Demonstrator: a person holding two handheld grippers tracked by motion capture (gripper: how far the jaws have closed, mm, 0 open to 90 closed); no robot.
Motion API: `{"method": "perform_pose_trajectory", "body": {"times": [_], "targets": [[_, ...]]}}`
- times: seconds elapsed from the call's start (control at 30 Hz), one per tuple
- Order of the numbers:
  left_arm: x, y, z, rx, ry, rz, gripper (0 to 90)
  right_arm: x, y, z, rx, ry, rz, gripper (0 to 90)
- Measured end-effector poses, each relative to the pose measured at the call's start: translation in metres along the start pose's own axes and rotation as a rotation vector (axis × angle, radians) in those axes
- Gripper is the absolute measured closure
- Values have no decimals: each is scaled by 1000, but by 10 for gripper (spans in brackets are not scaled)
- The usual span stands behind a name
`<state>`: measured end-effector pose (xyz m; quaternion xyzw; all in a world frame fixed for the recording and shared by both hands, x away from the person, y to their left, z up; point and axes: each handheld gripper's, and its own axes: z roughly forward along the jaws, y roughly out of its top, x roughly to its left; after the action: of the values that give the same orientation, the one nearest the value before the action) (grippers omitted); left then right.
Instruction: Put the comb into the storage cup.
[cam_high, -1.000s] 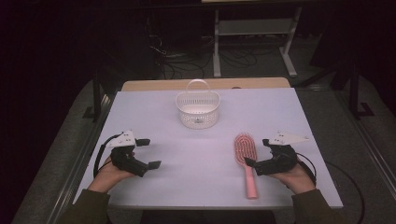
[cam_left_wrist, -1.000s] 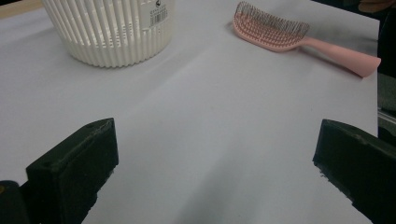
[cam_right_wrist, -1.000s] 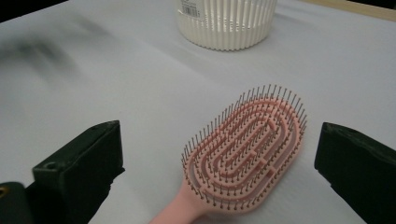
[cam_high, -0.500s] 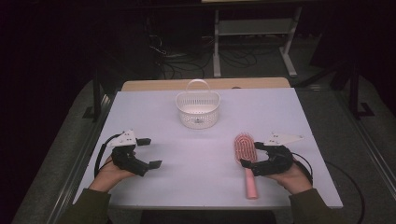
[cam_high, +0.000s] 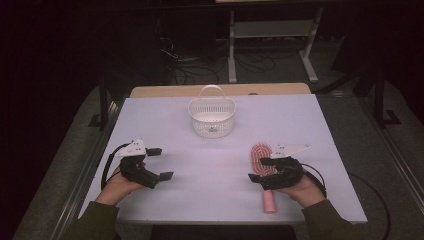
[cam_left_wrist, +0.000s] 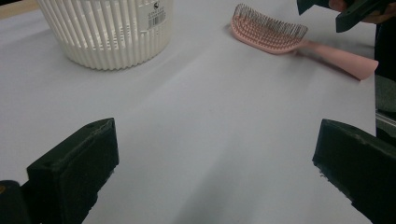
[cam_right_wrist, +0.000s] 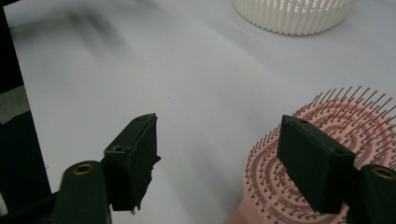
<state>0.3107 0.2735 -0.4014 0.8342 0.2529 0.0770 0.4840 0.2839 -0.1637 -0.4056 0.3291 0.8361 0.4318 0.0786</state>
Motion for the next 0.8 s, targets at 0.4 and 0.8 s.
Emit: {"method": "perform_pose_trajectory", "body": {"times": [0.4, 0.8], "targets": [[-2, 0, 1, 1, -11, 5, 0, 4, -5, 2, 36, 35, -6, 516], [-1, 0, 2, 2, -16, 7, 0, 8, -13, 7, 95, 46, -26, 690]]}}
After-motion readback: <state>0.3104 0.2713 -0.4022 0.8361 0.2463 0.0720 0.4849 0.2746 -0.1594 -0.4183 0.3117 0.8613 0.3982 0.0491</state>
